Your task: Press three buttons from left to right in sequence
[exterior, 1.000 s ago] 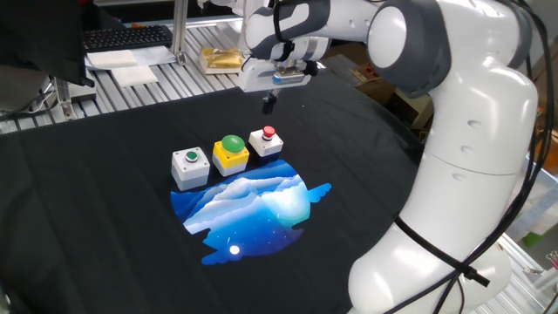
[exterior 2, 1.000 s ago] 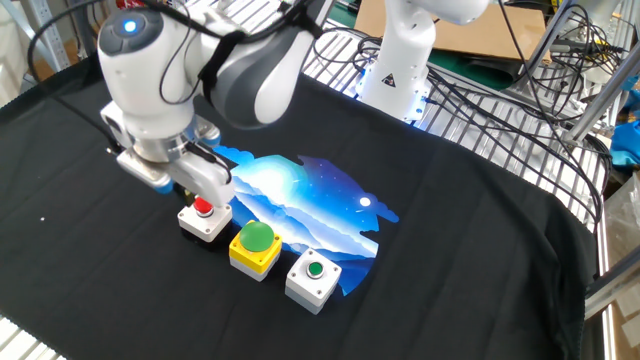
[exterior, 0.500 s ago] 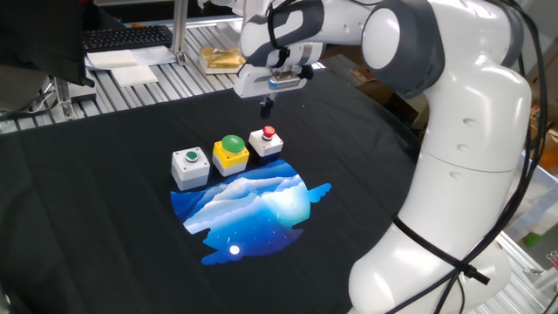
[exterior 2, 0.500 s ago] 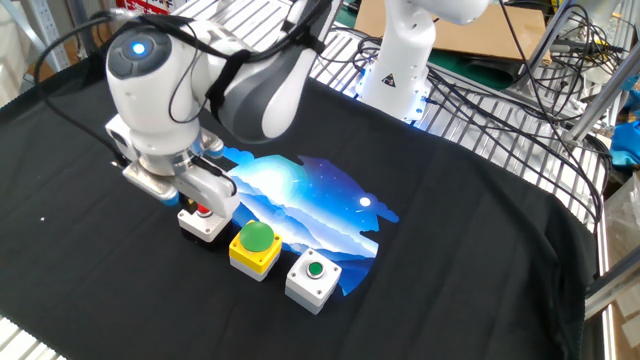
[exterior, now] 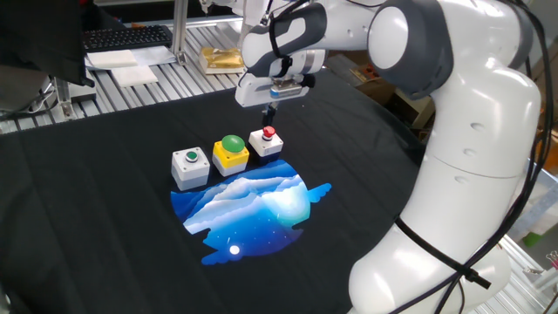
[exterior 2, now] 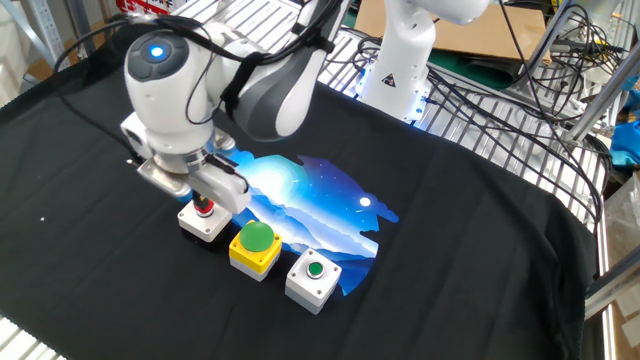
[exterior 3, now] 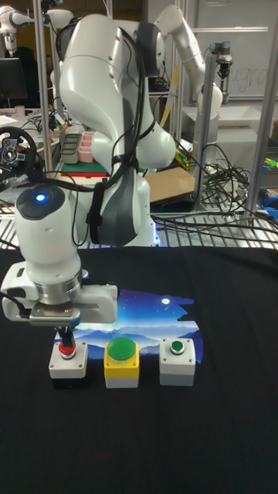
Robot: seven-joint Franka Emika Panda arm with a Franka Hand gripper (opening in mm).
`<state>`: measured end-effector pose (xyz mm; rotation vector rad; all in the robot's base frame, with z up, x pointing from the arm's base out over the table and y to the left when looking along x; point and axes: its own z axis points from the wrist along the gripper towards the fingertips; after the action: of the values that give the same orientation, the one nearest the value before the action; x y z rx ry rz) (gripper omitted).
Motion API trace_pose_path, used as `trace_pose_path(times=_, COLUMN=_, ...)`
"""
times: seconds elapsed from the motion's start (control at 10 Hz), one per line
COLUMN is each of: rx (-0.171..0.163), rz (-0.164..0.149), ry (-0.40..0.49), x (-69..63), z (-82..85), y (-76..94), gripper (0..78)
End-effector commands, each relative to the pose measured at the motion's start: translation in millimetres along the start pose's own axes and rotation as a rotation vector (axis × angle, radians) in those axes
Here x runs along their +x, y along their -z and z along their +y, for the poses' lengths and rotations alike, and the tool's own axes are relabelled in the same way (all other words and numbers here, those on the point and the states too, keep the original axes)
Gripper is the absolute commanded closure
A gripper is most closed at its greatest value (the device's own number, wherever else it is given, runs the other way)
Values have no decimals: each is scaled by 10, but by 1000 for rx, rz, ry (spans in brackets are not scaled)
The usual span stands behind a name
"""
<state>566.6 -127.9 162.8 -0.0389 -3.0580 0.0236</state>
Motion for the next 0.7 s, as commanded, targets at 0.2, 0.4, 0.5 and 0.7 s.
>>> trace_pose_path(times=0.2, rx=4, rz=-1, ry=13, x=64, z=-92, y=-7, gripper=776)
trace_pose_path(times=0.4, rx=1, rz=-3, ry=14, x=48, z=-98, y=0, gripper=776)
trace_pose_path(times=0.5, rx=1, rz=-2, ry=14, x=25, z=-105, y=8, gripper=776)
trace_pose_path(times=0.7, rx=-7, rz=0, ry=22, x=14, z=-105, y=9, gripper=776)
